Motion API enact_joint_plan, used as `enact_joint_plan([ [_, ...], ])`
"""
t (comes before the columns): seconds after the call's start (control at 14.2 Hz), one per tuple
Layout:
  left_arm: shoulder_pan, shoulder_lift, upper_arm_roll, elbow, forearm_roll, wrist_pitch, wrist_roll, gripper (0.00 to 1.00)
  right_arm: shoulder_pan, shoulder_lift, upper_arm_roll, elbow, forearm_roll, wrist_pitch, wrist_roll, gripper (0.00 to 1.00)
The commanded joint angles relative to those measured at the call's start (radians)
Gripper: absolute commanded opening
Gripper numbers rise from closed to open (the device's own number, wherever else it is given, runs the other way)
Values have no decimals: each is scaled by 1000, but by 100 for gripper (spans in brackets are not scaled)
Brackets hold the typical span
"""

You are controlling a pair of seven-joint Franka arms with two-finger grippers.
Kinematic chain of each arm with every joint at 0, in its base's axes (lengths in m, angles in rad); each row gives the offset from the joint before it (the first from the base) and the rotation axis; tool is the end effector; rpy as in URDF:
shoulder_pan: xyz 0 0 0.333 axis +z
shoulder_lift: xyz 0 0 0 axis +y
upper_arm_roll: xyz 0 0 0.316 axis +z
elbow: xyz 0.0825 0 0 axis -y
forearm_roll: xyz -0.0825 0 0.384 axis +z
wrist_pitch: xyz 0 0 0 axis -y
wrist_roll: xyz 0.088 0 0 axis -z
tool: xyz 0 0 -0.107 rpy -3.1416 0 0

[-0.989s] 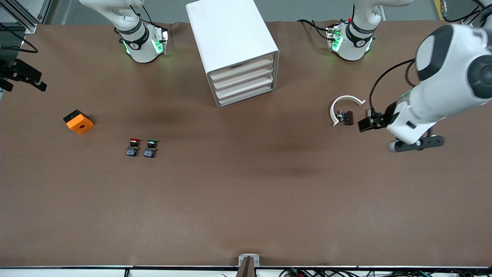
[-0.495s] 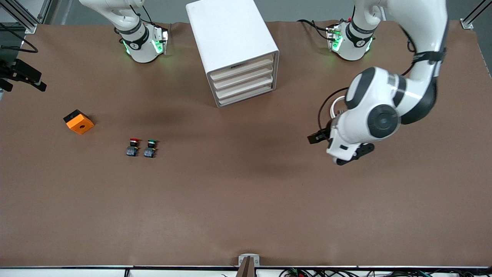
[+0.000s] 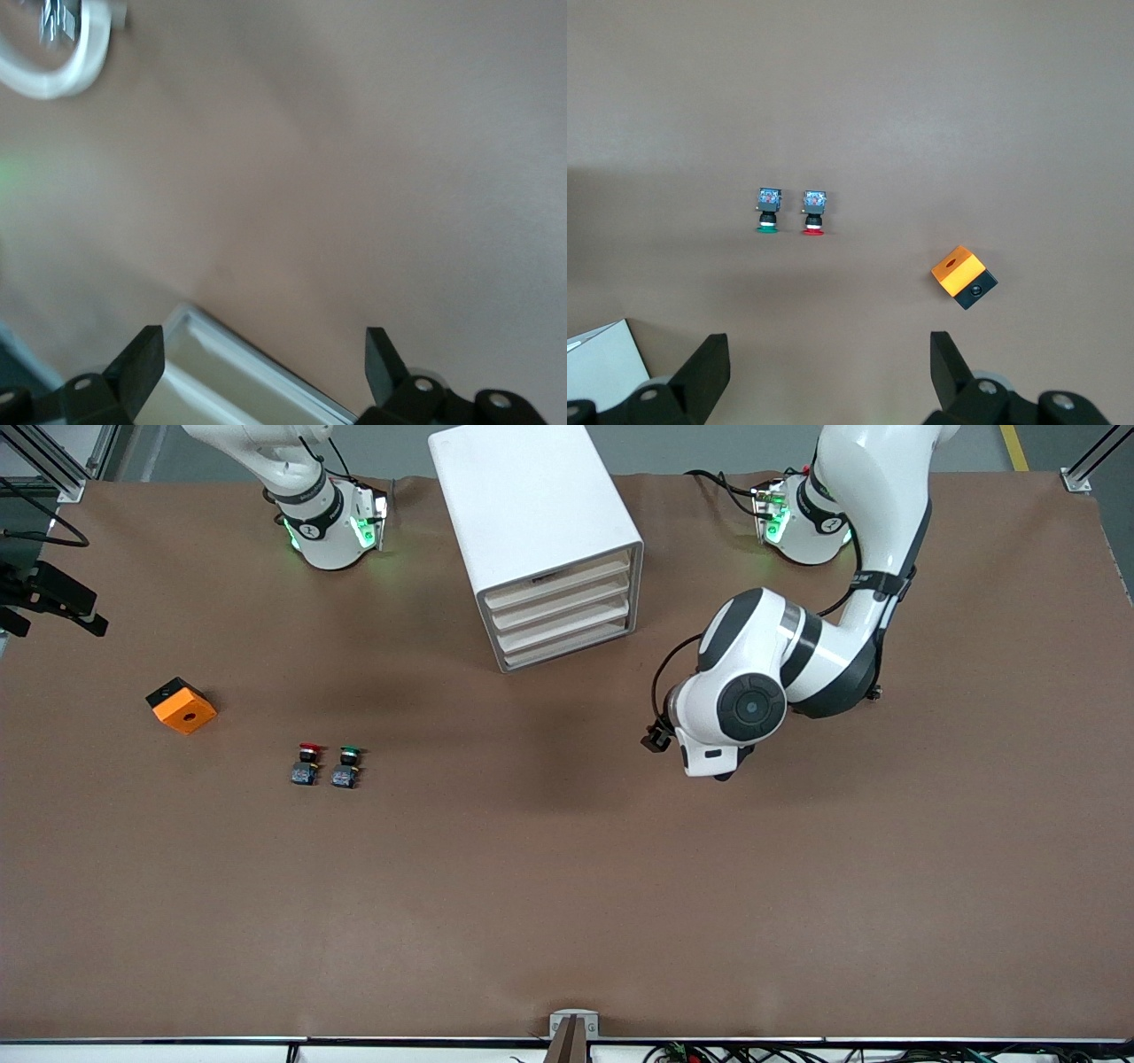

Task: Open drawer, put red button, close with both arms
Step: 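Move the left gripper toward the white drawer cabinet's lowest drawer handle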

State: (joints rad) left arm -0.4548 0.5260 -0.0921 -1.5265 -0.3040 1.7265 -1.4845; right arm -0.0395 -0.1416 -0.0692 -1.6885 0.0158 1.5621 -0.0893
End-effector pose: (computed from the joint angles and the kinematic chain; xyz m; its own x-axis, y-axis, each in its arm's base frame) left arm 0.5536 -0.3596 0.3368 0.4305 0.8376 -0.3363 0.7947 -0.5284 -0.2987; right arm 0.5056 -0.0562 0.6433 0.9997 -0.0187 0.0171 -0.0183 -0.9995 -0.0241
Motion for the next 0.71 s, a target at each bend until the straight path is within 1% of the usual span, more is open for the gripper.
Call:
enact_joint_plan([
  [0.0, -17, 49, 5, 31, -124, -10, -138, 100, -10, -21, 11, -8, 1, -1, 8, 100],
  [0.07, -22, 55, 5, 29, -159, -10, -199, 100, -10, -18, 11, 6, 1, 4, 8, 100],
  [0.21, -27, 100, 3, 29, -234, -10, -307, 100, -10, 6, 11, 47, -2, -7, 11, 100],
  [0.35, -41, 146, 3, 29, -370, -18, -368, 100, -23, 20, 5, 47, 4, -5, 14, 100],
  [0.49, -44, 193, 2, 26, -518, -34, -387, 100, -11, 60, 5, 55, 1, -5, 11, 100],
  [0.64, -61, 232, 2, 25, -553, -36, -460, 100, -10, 94, 6, 53, 3, 1, 11, 100],
])
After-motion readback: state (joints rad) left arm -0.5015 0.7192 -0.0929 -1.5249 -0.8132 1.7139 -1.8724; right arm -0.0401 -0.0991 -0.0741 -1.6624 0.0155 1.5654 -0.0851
